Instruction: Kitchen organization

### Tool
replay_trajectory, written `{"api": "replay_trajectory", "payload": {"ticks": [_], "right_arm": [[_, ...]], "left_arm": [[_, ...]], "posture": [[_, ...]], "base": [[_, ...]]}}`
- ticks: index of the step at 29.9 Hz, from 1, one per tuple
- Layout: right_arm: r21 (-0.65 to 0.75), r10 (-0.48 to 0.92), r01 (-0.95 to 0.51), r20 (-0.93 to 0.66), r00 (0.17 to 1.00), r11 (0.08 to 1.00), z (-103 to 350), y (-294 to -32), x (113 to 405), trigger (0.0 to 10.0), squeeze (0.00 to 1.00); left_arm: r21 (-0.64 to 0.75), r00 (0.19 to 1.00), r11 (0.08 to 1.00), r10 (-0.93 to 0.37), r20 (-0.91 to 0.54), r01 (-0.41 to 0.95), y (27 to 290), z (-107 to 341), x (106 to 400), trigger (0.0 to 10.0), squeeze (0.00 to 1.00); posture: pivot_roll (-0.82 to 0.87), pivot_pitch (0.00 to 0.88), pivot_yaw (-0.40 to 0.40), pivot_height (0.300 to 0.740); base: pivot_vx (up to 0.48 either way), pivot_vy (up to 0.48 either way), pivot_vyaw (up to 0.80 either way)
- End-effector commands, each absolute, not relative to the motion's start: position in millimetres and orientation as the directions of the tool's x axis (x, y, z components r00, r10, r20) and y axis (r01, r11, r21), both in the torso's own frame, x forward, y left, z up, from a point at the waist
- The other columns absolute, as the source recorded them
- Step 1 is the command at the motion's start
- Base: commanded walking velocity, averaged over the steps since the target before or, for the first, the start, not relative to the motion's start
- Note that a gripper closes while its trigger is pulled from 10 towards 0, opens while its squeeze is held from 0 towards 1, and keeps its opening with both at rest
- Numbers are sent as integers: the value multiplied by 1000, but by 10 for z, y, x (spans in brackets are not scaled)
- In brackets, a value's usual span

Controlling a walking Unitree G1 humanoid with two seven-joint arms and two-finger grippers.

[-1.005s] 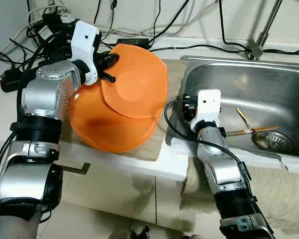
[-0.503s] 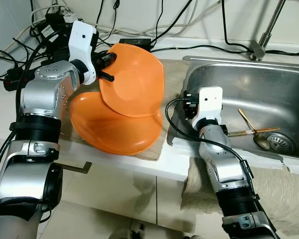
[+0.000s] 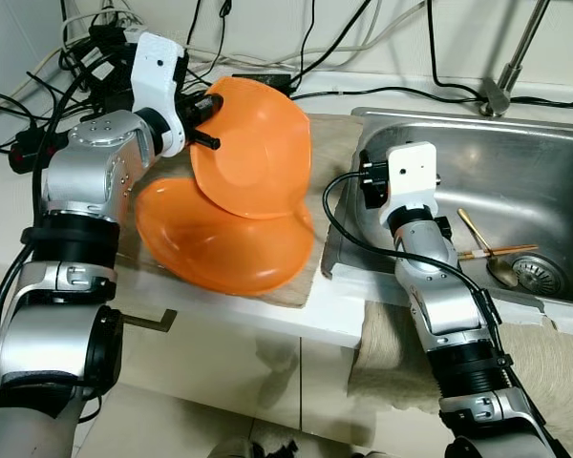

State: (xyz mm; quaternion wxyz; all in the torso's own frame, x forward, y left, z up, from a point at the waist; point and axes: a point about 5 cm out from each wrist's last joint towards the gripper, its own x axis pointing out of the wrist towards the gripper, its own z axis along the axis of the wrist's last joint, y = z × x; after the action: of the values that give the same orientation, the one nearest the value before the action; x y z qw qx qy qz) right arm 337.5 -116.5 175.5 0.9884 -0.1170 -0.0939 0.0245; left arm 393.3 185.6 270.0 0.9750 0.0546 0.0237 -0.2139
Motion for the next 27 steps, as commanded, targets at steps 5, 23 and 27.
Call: {"api": "replay_trajectory", "payload": {"ticks": [5, 23, 27], "right_arm": [[-237, 108, -68, 162, 981, 969, 1690, -1062, 3348, 10000, 0], [-293, 235, -174, 187, 954, 940, 1784, -987, 3353, 10000, 0], [-293, 249, -189, 181, 951, 937, 1778, -981, 3357, 10000, 0]], "left_arm": [[125, 931, 923, -365, -7, 363, 1965, 2949, 3970, 0, 0], [65, 938, 940, -339, 70, 335, 1946, 3081, 3992, 0, 0], [37, 932, 941, -338, 133, 336, 1926, 3239, 3970, 0, 0]], "posture": [[43, 5, 77, 740], [41, 9, 72, 740], [46, 9, 66, 740]], "base": [[0, 0, 0], [0, 0, 0], [0, 0, 0]]}}
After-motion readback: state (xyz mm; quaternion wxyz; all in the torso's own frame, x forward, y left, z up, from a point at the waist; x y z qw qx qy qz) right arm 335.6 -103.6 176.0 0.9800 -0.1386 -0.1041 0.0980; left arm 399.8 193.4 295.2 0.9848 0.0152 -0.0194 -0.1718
